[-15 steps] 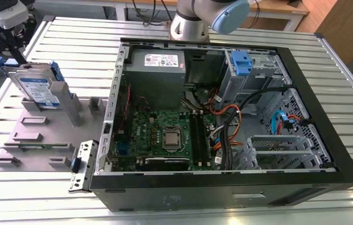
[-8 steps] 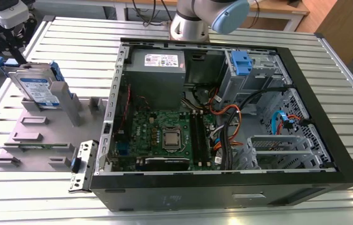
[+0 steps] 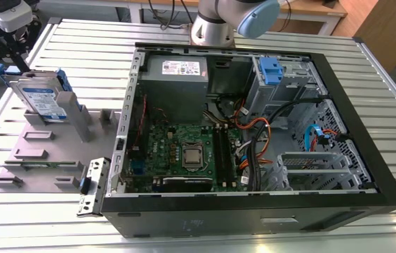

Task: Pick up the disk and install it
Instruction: 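Pick up the disk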

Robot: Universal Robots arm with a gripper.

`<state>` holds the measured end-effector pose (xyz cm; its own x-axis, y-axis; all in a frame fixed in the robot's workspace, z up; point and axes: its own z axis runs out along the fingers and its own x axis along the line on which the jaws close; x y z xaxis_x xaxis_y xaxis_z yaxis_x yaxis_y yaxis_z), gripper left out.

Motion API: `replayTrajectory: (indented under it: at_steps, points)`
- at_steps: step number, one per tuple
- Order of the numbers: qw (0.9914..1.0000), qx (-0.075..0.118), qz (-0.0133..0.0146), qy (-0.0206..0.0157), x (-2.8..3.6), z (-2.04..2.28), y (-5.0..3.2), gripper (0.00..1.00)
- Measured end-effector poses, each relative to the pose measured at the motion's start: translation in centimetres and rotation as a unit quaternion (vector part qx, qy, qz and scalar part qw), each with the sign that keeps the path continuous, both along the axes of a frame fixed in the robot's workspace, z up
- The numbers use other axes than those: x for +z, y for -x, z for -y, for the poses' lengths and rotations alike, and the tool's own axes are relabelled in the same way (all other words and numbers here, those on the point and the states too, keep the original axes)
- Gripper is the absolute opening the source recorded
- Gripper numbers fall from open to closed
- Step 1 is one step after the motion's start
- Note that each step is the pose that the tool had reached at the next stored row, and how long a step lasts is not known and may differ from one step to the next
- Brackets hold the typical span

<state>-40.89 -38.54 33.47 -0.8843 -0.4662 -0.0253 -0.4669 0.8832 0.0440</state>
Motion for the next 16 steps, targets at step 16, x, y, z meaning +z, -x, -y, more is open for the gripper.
replayTrajectory:
  at_steps: [16]
  points:
    - [0.99851, 0.055, 0.0000, 0.0000, 0.00, 0.00, 0.00, 0.11]
